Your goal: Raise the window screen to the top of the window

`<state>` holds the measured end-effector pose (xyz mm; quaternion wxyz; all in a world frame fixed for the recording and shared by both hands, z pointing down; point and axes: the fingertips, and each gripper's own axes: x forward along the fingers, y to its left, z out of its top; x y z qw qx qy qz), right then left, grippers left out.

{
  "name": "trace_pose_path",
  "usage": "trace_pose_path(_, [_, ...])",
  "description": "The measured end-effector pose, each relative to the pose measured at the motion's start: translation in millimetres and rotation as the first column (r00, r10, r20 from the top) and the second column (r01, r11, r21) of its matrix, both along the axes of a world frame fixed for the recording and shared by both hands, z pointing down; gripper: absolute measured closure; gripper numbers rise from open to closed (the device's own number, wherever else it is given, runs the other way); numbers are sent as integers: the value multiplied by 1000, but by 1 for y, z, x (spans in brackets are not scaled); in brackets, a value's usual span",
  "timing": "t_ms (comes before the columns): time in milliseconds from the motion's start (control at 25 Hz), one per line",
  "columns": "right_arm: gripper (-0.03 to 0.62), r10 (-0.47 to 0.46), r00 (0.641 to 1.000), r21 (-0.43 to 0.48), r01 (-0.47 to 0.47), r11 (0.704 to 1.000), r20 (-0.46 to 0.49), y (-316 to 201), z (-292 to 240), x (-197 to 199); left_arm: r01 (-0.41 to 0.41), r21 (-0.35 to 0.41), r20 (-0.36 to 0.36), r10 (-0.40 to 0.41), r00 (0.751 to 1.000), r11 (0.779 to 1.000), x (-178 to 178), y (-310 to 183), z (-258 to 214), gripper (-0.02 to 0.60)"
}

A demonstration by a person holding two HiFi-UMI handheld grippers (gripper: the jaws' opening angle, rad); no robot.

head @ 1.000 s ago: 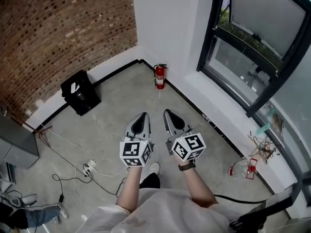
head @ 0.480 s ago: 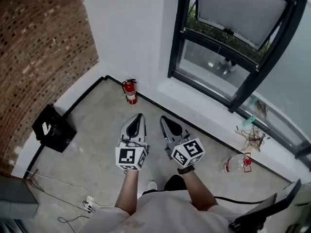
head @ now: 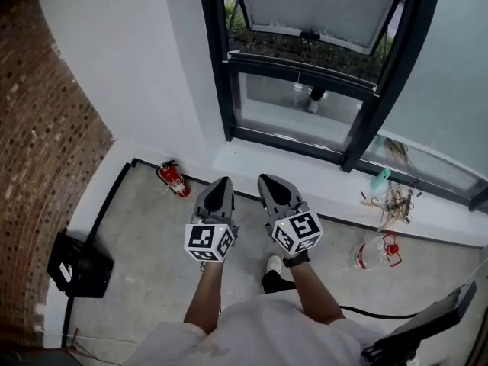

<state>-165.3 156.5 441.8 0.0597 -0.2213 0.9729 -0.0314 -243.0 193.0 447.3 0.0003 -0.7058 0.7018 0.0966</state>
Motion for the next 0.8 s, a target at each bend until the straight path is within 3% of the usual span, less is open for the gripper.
trace_pose_path(120, [592, 65, 998, -20, -65, 998, 9, -80, -12, 8, -32, -11, 8, 32, 999, 999, 8, -79, -12, 581])
trace_pose_path(320, [592, 169, 981, 82, -161, 983, -97, -178, -17, 24, -188, -23, 41, 188, 981, 982, 46, -188, -17, 581])
trace_pose_path(440, [592, 182, 982, -9, -183, 983, -54, -226, -3, 26, -246, -44, 27, 248, 968, 968, 55, -238, -5, 581])
trace_pose_path(600, [592, 126, 988, -57, -131, 990, -93, -285, 24, -2, -342, -65, 26, 344, 939, 937, 44, -317, 10, 581])
trace_pose_path(800, [592, 242, 967, -121, -251, 960, -84, -404, 45, -16, -403, -53, 30, 405, 914, 914, 17, -442, 14, 581])
